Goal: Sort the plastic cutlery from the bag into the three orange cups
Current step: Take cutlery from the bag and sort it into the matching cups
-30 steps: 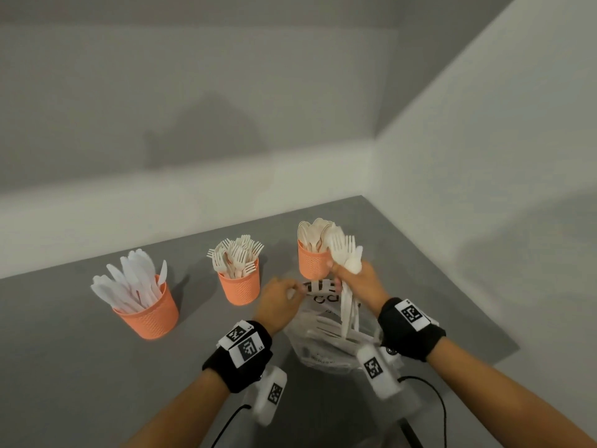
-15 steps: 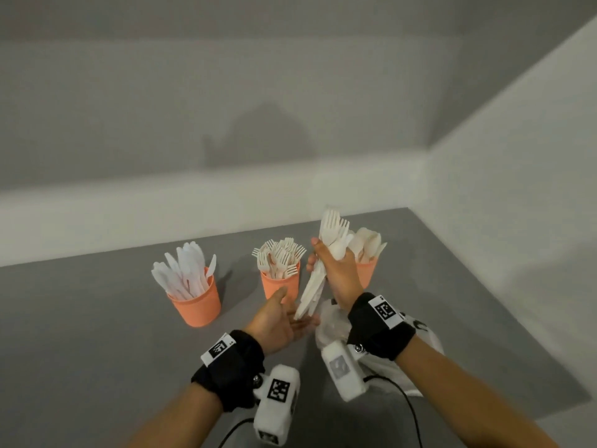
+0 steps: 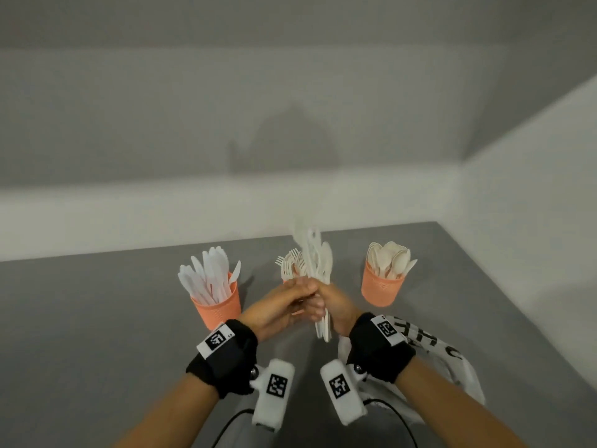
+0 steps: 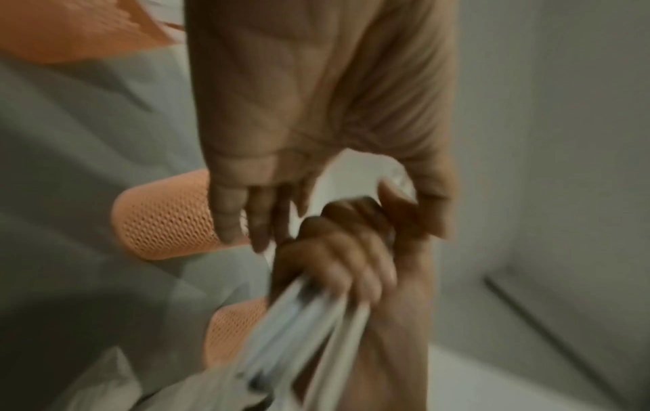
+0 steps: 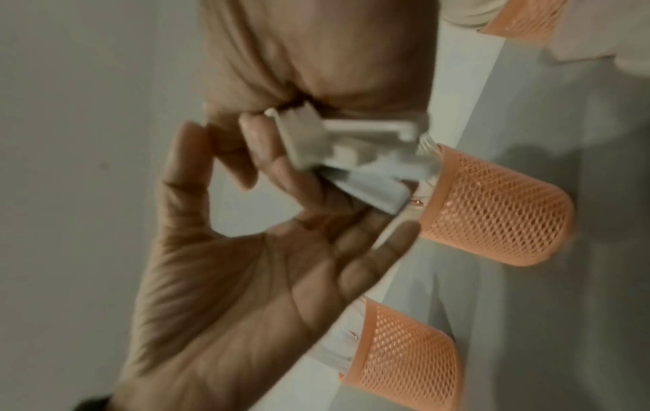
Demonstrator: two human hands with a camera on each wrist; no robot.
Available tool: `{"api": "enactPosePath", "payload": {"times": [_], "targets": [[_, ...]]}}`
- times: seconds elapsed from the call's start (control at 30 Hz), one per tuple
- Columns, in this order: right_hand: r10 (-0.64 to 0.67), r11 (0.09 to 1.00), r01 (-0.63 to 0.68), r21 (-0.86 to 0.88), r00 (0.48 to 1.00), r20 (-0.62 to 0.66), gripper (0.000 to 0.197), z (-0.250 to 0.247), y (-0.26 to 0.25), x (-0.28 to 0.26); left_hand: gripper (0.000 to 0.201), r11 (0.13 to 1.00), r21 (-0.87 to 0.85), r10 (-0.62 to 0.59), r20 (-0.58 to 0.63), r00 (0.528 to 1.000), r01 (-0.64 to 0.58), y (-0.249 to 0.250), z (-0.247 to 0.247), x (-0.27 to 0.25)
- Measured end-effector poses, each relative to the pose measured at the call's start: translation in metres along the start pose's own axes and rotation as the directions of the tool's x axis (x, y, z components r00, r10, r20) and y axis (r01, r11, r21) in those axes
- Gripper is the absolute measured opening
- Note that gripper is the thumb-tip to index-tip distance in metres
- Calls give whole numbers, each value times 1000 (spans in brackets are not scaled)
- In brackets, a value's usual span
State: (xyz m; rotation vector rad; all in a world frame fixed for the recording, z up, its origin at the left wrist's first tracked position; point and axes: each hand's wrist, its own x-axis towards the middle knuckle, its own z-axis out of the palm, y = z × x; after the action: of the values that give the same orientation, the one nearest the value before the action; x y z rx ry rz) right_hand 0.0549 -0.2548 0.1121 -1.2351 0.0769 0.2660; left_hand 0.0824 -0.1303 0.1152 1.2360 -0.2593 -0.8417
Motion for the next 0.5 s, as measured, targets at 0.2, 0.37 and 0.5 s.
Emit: {"api": "enactPosePath", "payload": {"times": [0.2,0.37,0.5], "targets": [[322,946,-292,-138,894,311,38,7,9,-5,42,995,-6,97,24,995,-97,12,0,9],[52,970,-62,-234,998,-47,9,9,18,2,10,947,257,297,-473,830,-192,5,9,24],[-99,924,34,-382,983,-152,26,16,25,8,30,928,309,359,-606,710,-206,1,6,37]]}}
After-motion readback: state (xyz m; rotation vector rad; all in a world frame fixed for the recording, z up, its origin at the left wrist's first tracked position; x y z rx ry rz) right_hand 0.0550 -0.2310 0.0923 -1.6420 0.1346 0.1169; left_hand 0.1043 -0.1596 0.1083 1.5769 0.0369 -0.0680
